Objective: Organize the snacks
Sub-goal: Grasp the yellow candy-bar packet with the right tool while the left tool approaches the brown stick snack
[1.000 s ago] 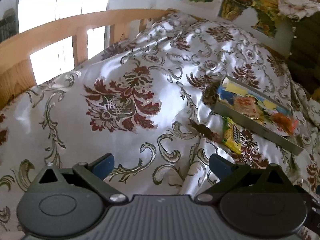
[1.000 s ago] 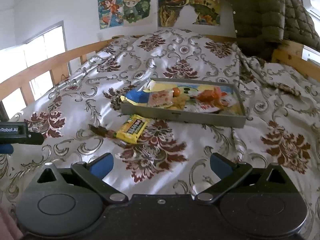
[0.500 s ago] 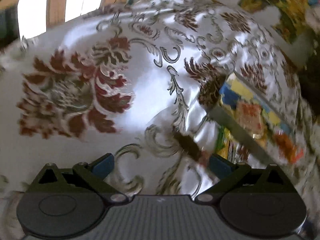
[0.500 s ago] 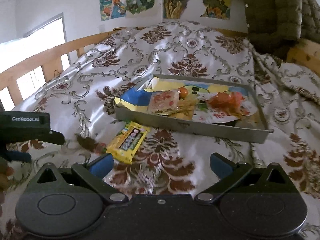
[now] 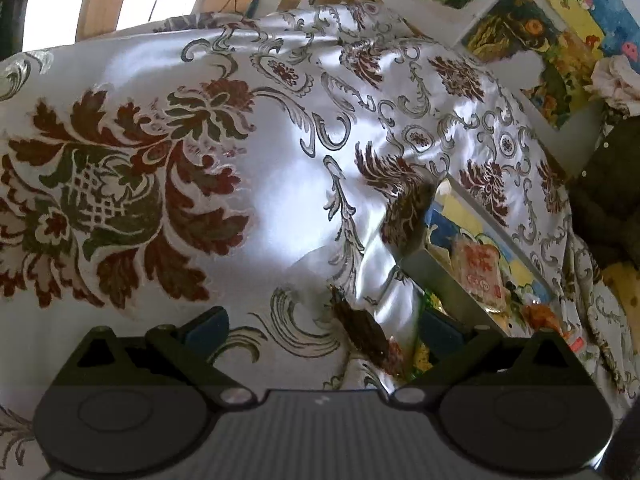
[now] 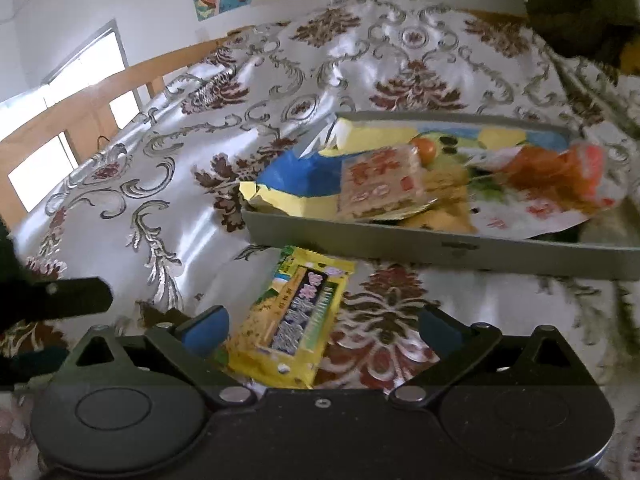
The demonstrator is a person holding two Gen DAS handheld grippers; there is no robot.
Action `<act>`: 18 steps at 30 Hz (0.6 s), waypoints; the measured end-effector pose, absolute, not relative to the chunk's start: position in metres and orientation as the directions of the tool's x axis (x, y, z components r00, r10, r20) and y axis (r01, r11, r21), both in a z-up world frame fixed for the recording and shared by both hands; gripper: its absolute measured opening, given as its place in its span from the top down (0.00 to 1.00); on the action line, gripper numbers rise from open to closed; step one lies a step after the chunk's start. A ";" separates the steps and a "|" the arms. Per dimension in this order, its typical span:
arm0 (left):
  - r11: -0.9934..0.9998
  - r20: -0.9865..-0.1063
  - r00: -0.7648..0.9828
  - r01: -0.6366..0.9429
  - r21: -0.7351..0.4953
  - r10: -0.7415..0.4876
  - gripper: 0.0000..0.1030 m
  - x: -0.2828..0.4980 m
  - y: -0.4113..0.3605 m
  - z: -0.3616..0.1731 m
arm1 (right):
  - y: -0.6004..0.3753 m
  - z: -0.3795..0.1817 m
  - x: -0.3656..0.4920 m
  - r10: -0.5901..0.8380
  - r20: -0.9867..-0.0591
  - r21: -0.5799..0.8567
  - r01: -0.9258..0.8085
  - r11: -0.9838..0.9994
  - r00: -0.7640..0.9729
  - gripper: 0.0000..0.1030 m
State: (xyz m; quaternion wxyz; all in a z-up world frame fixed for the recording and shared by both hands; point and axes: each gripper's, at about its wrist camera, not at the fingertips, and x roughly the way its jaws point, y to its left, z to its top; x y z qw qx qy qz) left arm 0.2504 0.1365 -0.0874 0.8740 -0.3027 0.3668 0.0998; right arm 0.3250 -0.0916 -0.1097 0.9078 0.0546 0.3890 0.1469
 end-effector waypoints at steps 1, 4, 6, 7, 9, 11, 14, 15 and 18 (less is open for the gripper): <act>0.795 -0.702 0.711 -0.396 -0.460 -0.052 0.00 0.251 0.137 -0.089 | -0.089 -0.113 0.328 0.314 -0.692 0.222 -0.223 0.949 0.649 0.06; 0.793 -0.701 0.710 -0.389 -0.468 -0.065 0.00 0.253 0.137 -0.091 | -0.083 -0.119 0.334 0.326 -0.693 0.234 -0.227 0.945 0.644 0.07; 0.795 -0.701 0.710 -0.387 -0.467 -0.067 0.00 0.254 0.137 -0.092 | -0.080 -0.122 0.338 0.327 -0.694 0.234 -0.228 0.945 0.642 0.08; 0.797 -0.700 0.711 -0.384 -0.466 -0.067 0.00 0.255 0.136 -0.093 | -0.080 -0.124 0.339 0.328 -0.694 0.237 -0.227 0.945 0.641 0.08; 0.803 -0.699 0.713 -0.379 -0.460 -0.065 0.00 0.256 0.134 -0.094 | -0.079 -0.126 0.342 0.330 -0.694 0.241 -0.225 0.944 0.640 0.09; 0.812 -0.697 0.715 -0.370 -0.452 -0.063 0.00 0.257 0.133 -0.096 | -0.079 -0.129 0.343 0.334 -0.693 0.247 -0.224 0.943 0.639 0.11; 0.827 -0.695 0.716 -0.353 -0.437 -0.062 0.00 0.259 0.127 -0.097 | -0.082 -0.131 0.344 0.344 -0.686 0.257 -0.228 0.939 0.641 0.20; 0.832 -0.696 0.716 -0.351 -0.430 -0.058 0.00 0.259 0.126 -0.097 | -0.083 -0.132 0.343 0.352 -0.682 0.263 -0.234 0.936 0.641 0.23; 0.847 -0.693 0.718 -0.331 -0.415 -0.059 0.00 0.261 0.120 -0.097 | -0.088 -0.131 0.342 0.370 -0.674 0.268 -0.254 0.929 0.640 0.35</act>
